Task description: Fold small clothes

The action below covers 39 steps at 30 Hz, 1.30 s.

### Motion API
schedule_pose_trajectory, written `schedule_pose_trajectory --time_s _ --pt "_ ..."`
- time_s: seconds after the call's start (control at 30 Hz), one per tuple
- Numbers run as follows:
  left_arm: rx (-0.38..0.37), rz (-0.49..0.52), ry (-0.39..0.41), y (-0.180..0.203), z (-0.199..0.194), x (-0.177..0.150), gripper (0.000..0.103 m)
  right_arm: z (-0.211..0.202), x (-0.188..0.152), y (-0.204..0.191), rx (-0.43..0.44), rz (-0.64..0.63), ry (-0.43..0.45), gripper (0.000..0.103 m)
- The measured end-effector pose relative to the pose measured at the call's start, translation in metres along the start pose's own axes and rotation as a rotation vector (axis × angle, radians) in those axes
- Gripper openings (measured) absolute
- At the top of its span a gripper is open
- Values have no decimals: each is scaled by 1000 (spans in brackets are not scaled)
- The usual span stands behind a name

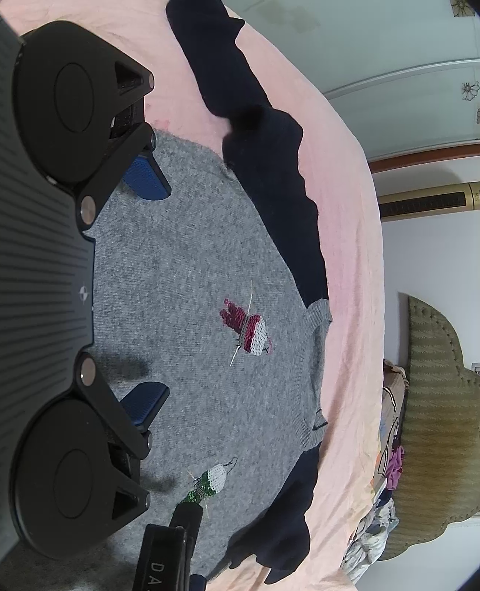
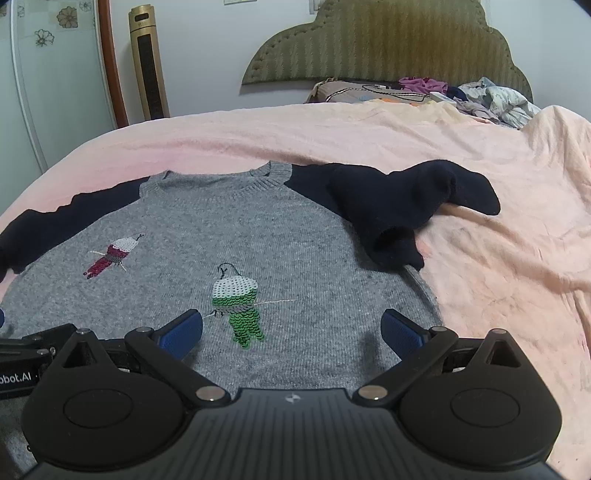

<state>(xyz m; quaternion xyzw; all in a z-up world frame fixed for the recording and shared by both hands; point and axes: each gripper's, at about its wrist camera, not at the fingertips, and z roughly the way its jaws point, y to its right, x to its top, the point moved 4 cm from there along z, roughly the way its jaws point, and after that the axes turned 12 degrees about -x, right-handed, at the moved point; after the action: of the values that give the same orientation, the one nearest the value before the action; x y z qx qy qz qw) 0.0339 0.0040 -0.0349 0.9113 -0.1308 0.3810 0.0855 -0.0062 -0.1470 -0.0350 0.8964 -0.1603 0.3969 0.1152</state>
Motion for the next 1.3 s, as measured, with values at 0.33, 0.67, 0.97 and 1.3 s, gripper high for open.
schedule_pose_trajectory --time_s 0.33,0.67,0.97,1.3 --pt "-12 15 5 8 9 6 103 3 4 7 29 22 6 103" --pt "-22 23 37 14 19 20 103 13 27 63 187 244 33 103" --pt "-41 29 5 16 32 18 103 66 64 166 167 538 20 103" --pt "-49 43 -25 21 41 18 103 143 64 217 326 904 -71 103"
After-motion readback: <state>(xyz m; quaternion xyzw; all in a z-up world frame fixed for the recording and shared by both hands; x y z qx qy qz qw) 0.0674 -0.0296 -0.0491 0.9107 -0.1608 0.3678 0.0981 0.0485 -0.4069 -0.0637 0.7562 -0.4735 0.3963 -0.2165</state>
